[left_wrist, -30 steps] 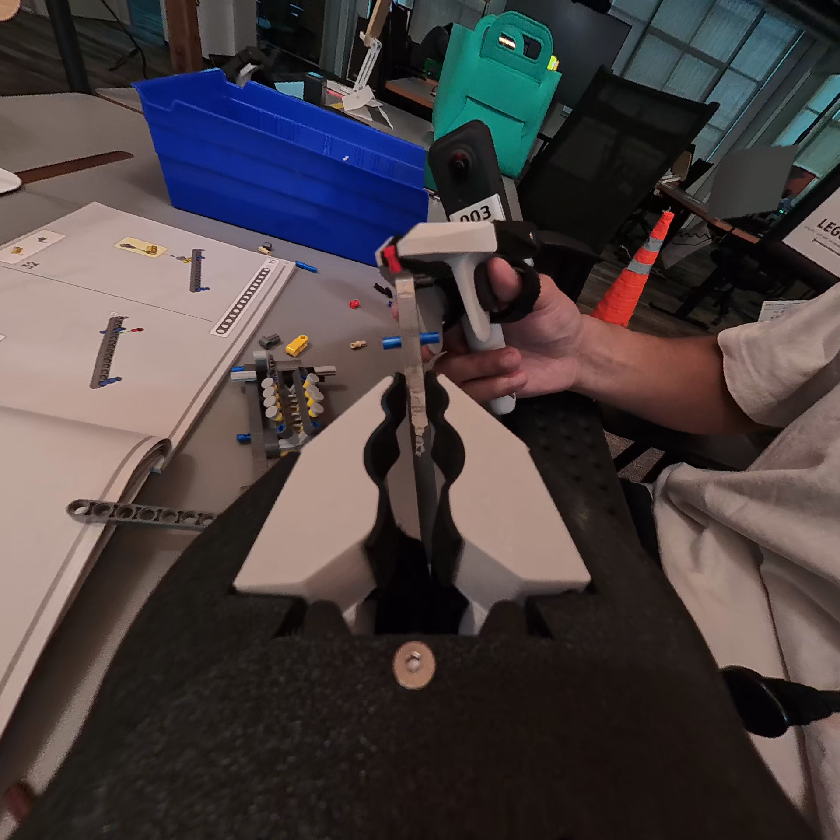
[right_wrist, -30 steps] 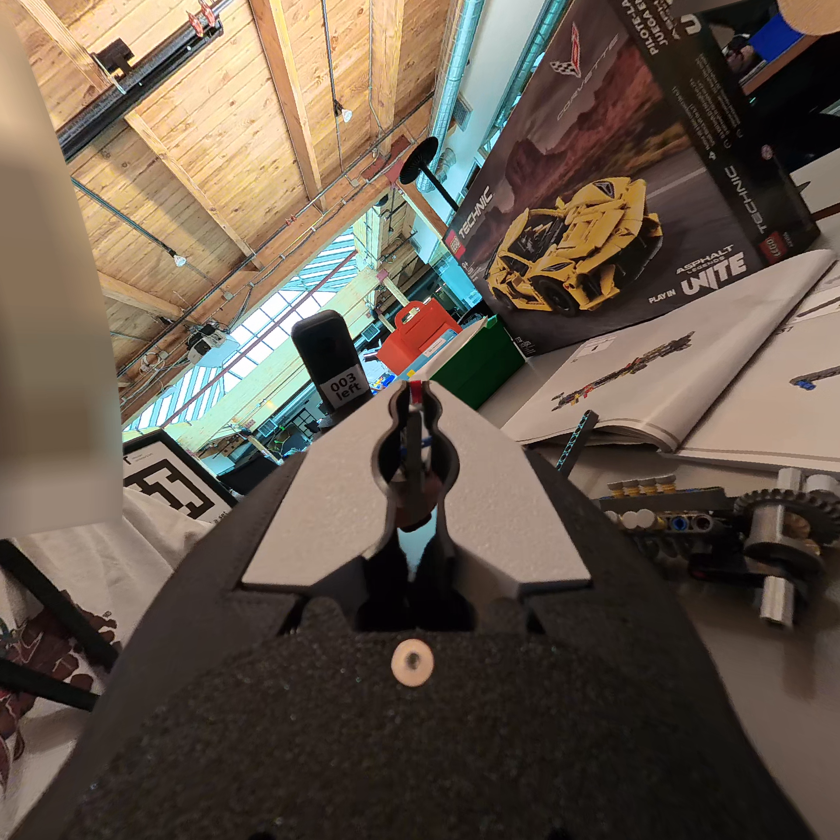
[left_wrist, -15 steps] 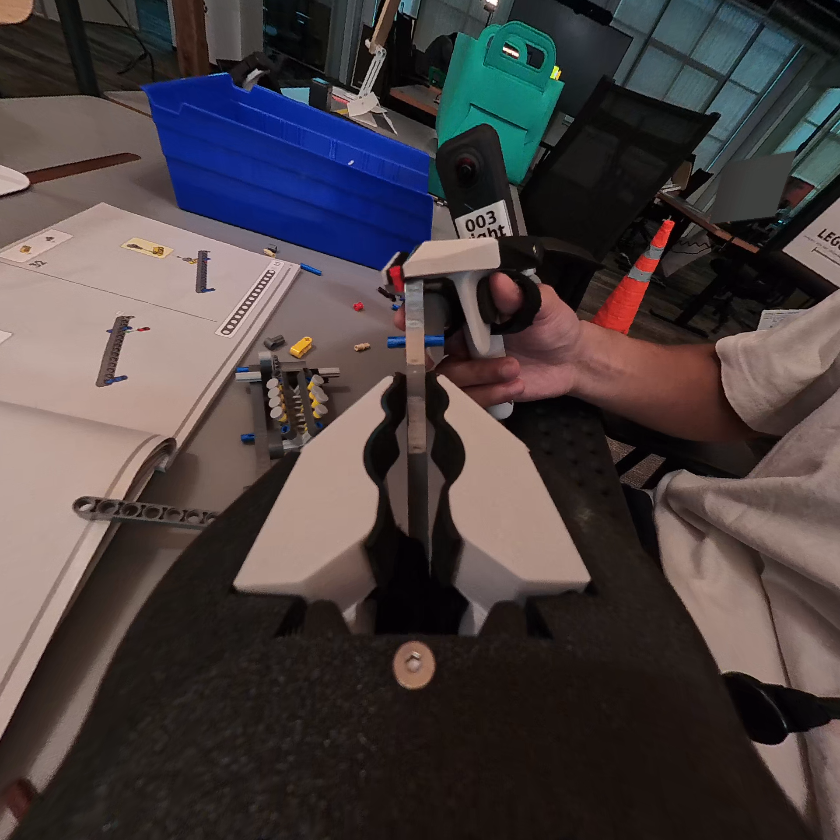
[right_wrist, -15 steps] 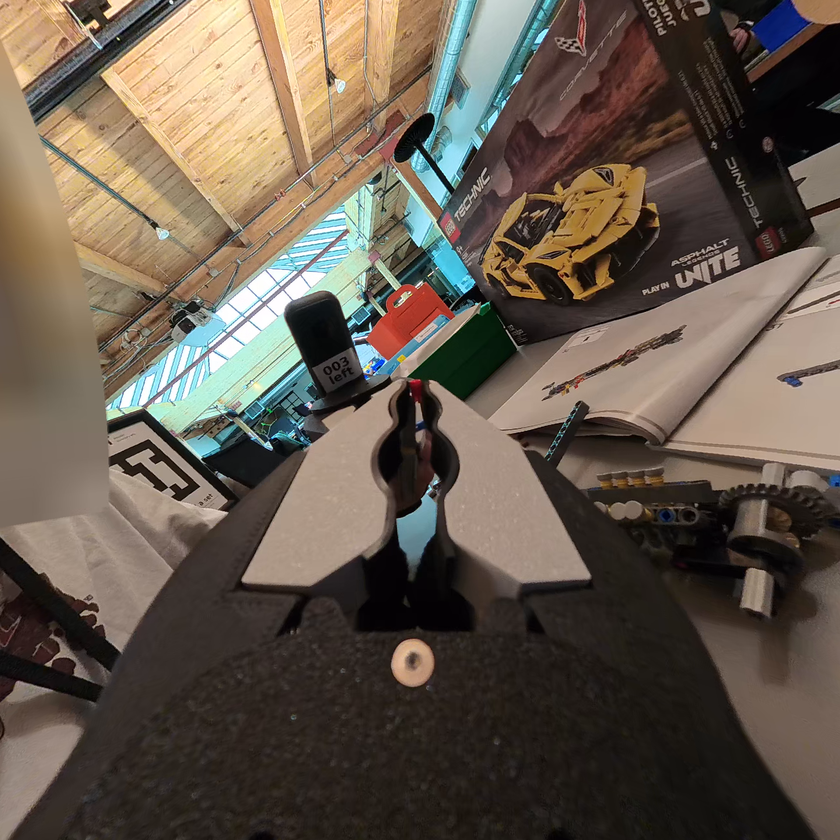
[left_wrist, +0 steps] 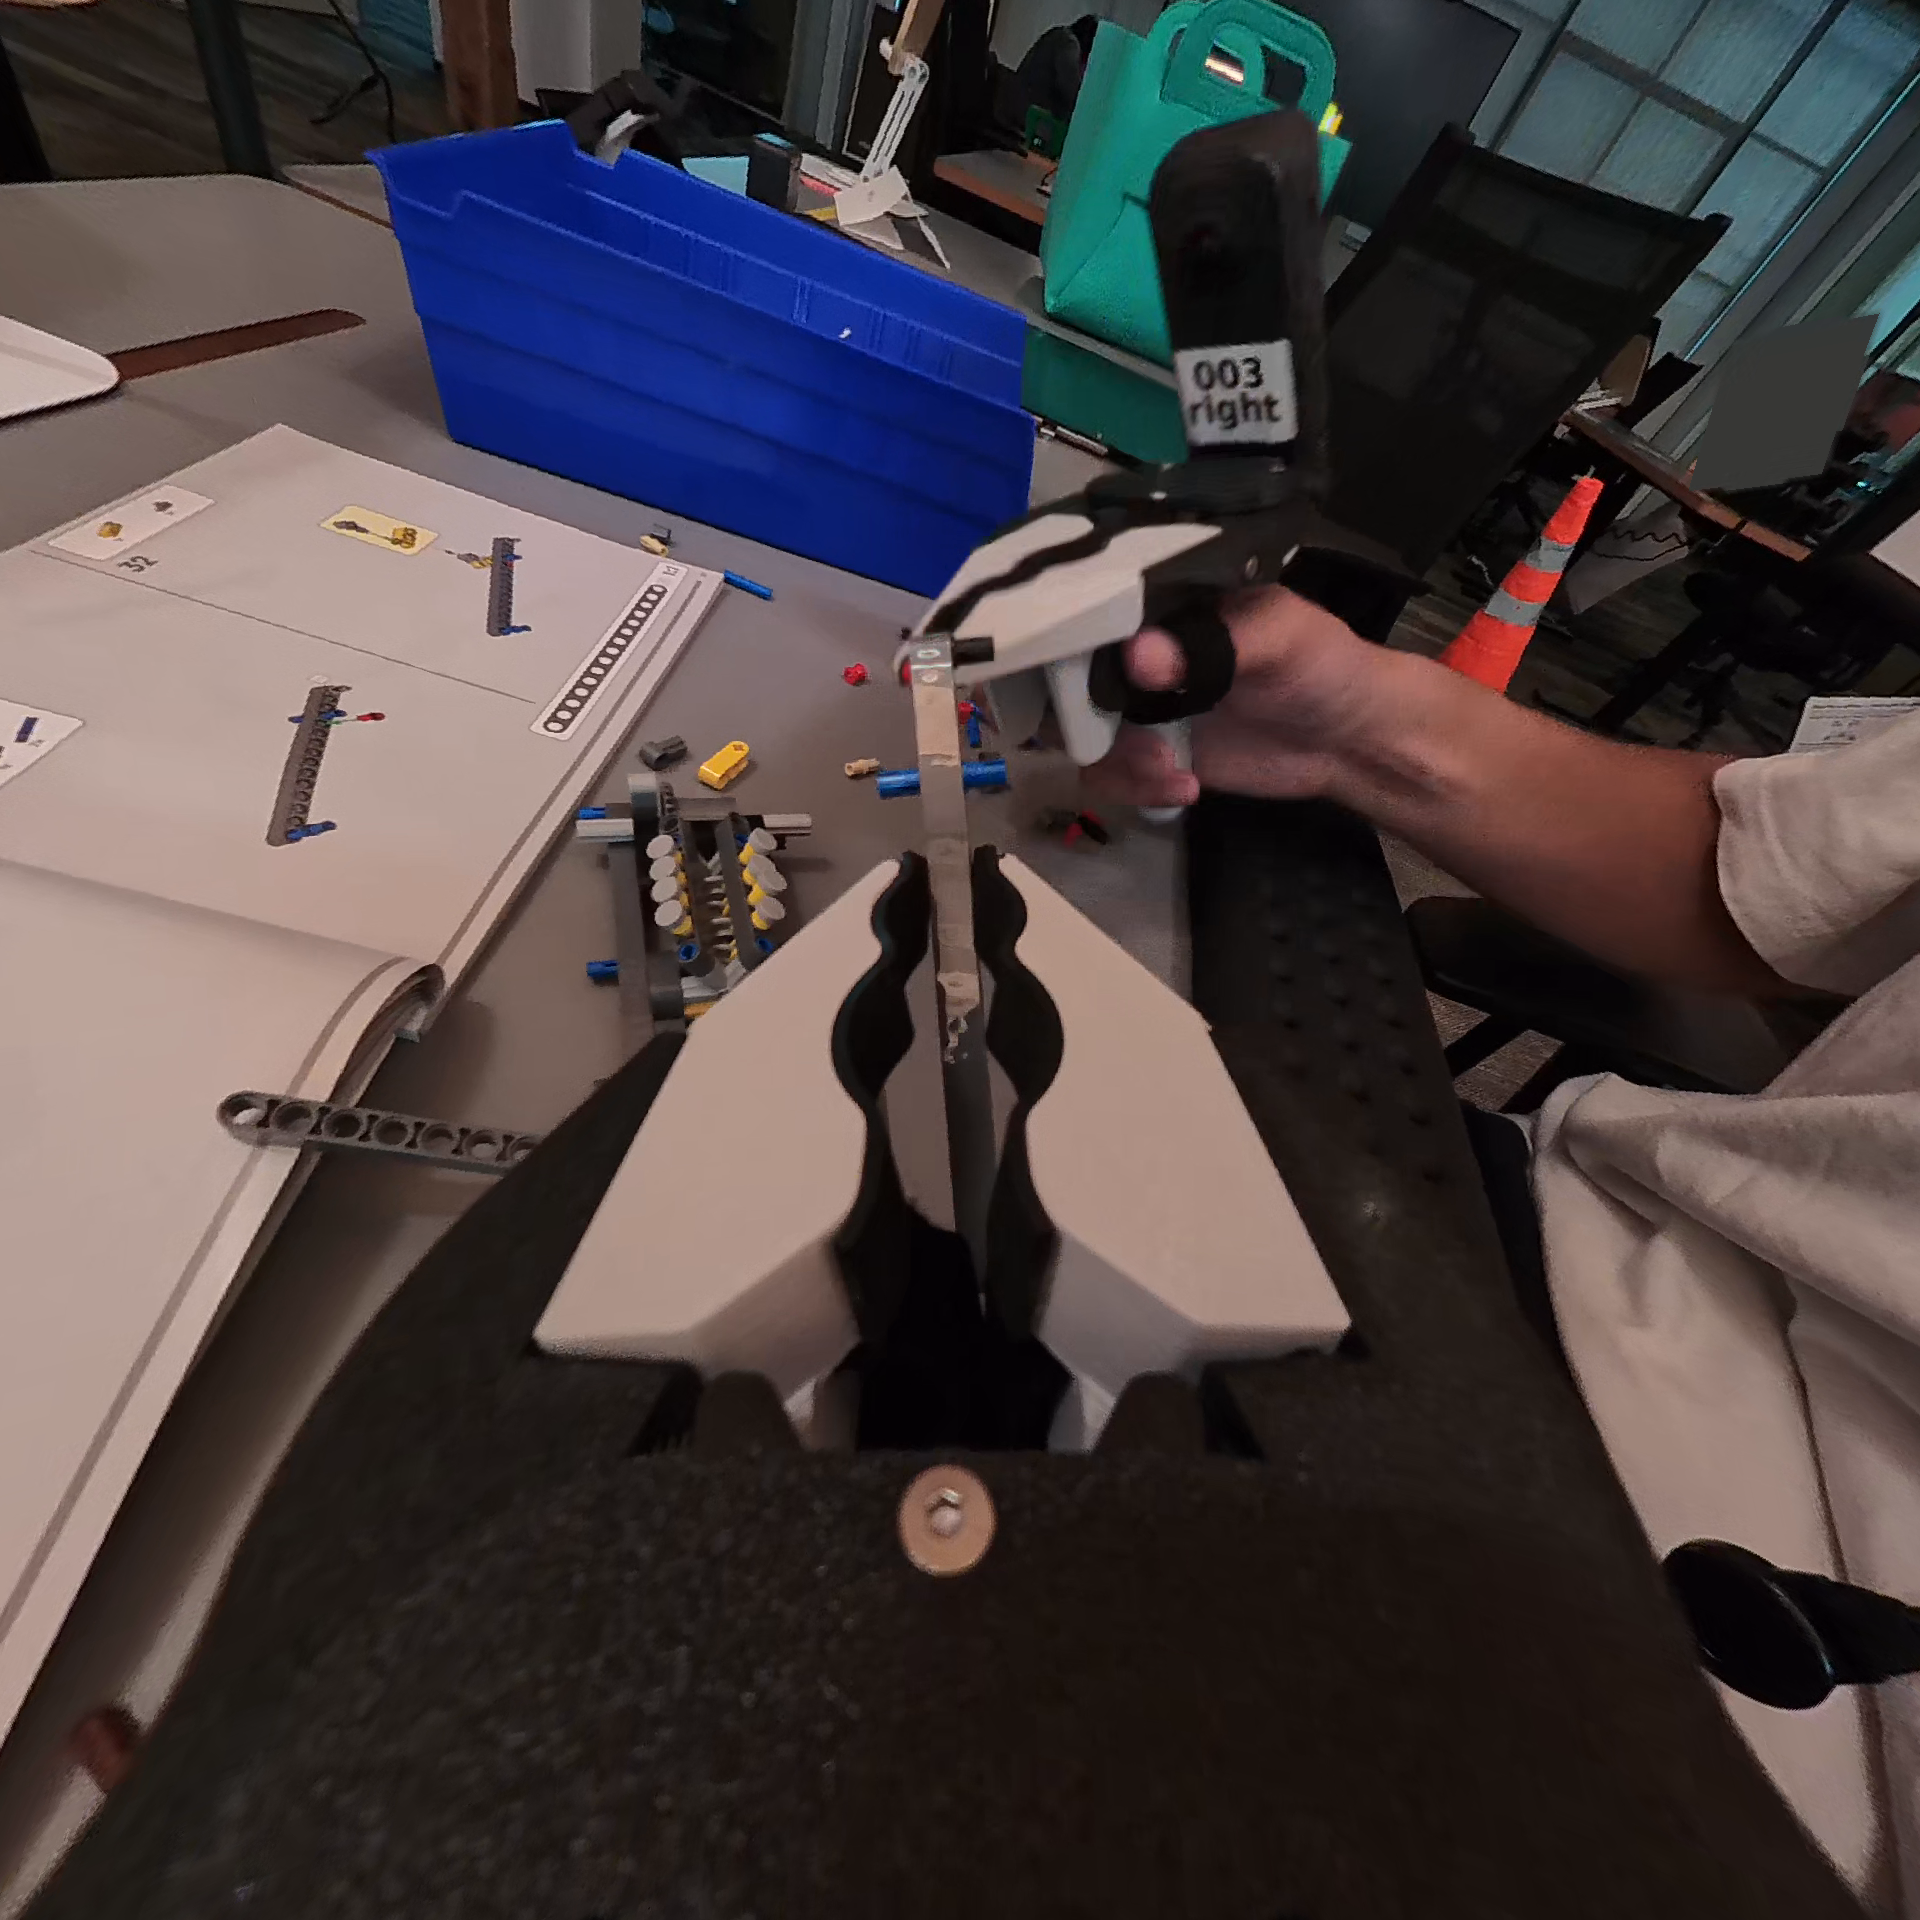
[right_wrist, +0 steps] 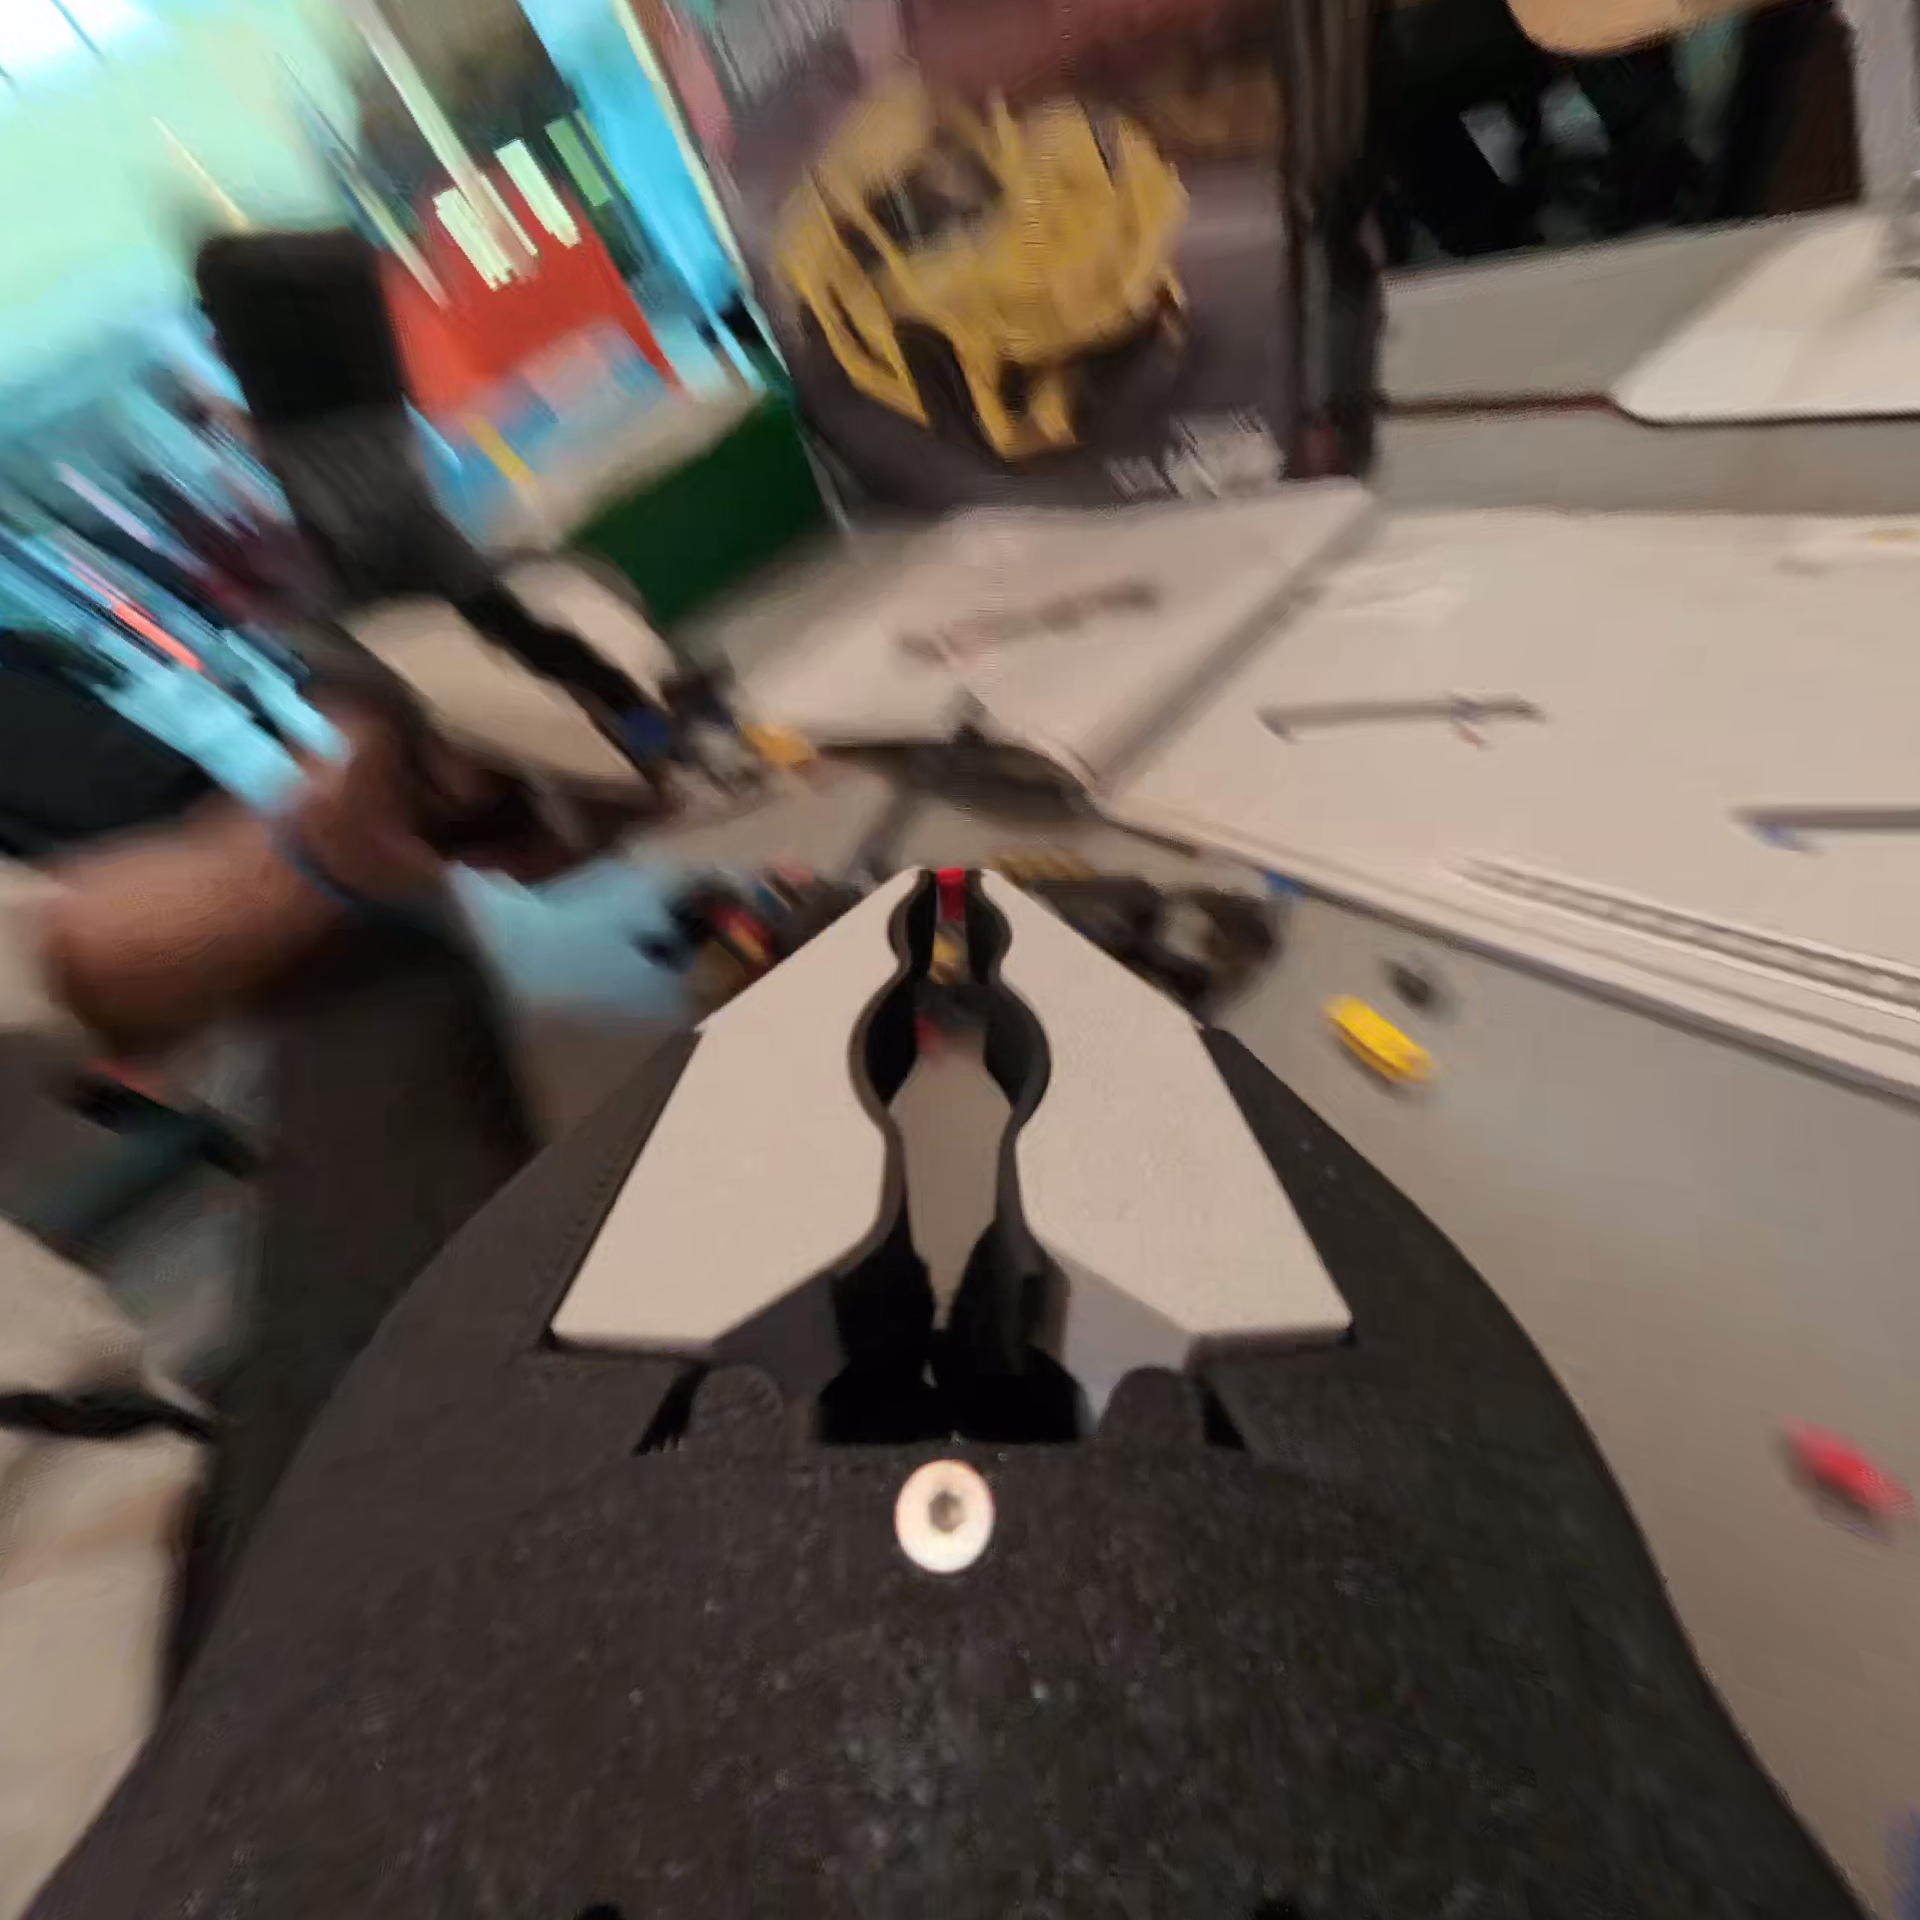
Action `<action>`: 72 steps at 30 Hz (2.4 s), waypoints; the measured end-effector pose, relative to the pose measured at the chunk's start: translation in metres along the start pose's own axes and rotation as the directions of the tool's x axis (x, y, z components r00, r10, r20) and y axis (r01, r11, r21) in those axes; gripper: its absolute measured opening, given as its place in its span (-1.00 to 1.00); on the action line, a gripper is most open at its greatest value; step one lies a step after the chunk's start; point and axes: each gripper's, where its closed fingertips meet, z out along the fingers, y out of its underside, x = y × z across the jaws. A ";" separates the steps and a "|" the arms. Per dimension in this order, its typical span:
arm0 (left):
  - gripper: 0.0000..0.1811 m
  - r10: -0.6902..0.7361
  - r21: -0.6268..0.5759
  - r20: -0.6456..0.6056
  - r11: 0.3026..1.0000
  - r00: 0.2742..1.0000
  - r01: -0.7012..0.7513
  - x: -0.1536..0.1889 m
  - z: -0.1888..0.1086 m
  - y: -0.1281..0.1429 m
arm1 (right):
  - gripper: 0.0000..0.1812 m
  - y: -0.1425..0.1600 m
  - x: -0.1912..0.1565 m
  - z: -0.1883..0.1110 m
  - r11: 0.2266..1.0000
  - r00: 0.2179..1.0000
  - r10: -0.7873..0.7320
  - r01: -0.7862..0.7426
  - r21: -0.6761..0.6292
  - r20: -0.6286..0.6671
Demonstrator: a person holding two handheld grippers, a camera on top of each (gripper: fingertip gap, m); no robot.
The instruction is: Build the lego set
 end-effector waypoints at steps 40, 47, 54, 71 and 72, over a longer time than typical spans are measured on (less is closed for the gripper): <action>-0.92 0.029 -0.014 0.071 1.000 0.997 -0.028 -0.003 0.009 0.005 | -0.95 -0.015 -0.064 0.028 0.753 0.713 -0.604 0.657 0.040 -0.357; -0.92 0.031 -0.028 0.070 0.999 0.997 -0.029 -0.003 0.010 0.008 | -0.95 -0.012 -0.064 0.030 0.761 0.725 -0.596 0.647 0.048 -0.345; -0.92 0.031 -0.036 0.067 0.999 0.997 -0.029 -0.003 0.010 0.010 | -0.95 -0.011 -0.064 0.031 0.772 0.743 -0.584 0.633 0.060 -0.327; -0.92 -0.035 -0.041 0.014 0.999 0.999 0.036 0.001 0.012 0.012 | -0.95 -0.013 -0.067 0.035 0.770 0.752 -0.583 0.632 0.087 -0.307; -0.92 -0.052 -0.034 0.002 0.998 0.999 0.052 0.002 0.012 0.011 | -0.95 -0.013 -0.067 0.034 0.769 0.753 -0.582 0.632 0.091 -0.308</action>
